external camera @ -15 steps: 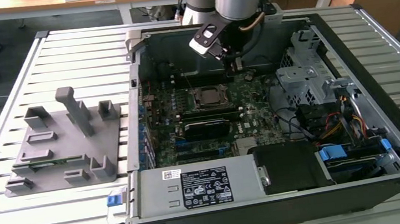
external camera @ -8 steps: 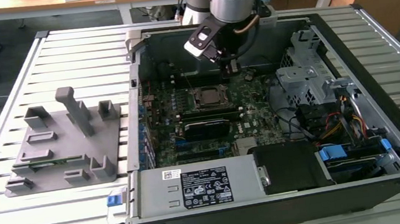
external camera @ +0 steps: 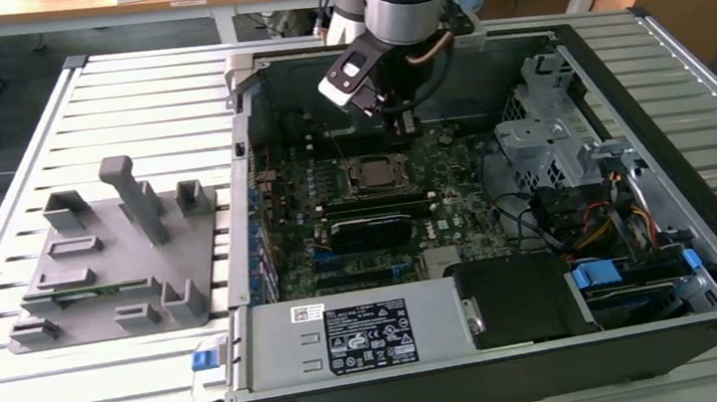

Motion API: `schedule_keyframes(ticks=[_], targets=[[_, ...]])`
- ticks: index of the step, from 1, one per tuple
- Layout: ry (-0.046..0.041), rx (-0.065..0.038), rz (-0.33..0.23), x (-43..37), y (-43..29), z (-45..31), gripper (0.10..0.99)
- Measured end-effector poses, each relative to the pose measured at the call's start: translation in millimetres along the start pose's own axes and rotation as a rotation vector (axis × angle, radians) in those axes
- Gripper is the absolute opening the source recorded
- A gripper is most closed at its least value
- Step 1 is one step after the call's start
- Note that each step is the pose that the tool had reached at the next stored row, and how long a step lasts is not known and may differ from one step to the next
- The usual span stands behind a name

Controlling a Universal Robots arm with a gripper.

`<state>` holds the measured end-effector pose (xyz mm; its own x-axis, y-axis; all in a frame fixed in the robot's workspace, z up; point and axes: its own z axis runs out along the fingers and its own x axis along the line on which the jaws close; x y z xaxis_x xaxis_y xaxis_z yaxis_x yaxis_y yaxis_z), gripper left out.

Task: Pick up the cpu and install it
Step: 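Close the cpu cover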

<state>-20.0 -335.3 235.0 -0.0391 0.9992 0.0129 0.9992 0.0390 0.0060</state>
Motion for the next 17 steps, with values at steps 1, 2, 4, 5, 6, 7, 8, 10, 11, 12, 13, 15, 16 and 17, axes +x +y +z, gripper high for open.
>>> schedule_keyframes(ticks=[1,2,4,5,6,7,8,10,11,12,13,15,16,17], targets=[[0.0000,0.000,0.000,-0.3,-1.5,0.3,0.106],[-0.0001,0.000,0.000,-0.7,-3.0,0.5,0.106],[0.0000,0.000,0.000,-2.1,-5.7,1.1,0.106],[0.0000,0.000,0.000,-3.1,-7.2,1.3,0.106],[0.0001,0.000,0.000,-4.3,-8.7,1.6,0.106],[0.0001,0.000,0.000,-5.2,-10.1,1.8,0.106],[0.0000,0.000,0.000,-6.3,-11.6,2.0,0.106],[0.0000,0.000,0.000,-7.9,-14.5,2.5,0.106],[0.0000,0.000,0.000,-8.4,-15.9,2.8,0.106],[0.0001,0.000,0.000,-8.6,-17.3,3.2,0.106],[0.0002,0.000,0.000,-8.7,-18.7,3.6,0.106],[0.0001,0.000,0.000,-8.7,-21.8,4.6,0.106],[0.0000,0.000,0.000,-8.7,-23.3,5.1,0.106],[0.0000,0.000,0.000,-8.7,-25.0,5.7,0.106]])
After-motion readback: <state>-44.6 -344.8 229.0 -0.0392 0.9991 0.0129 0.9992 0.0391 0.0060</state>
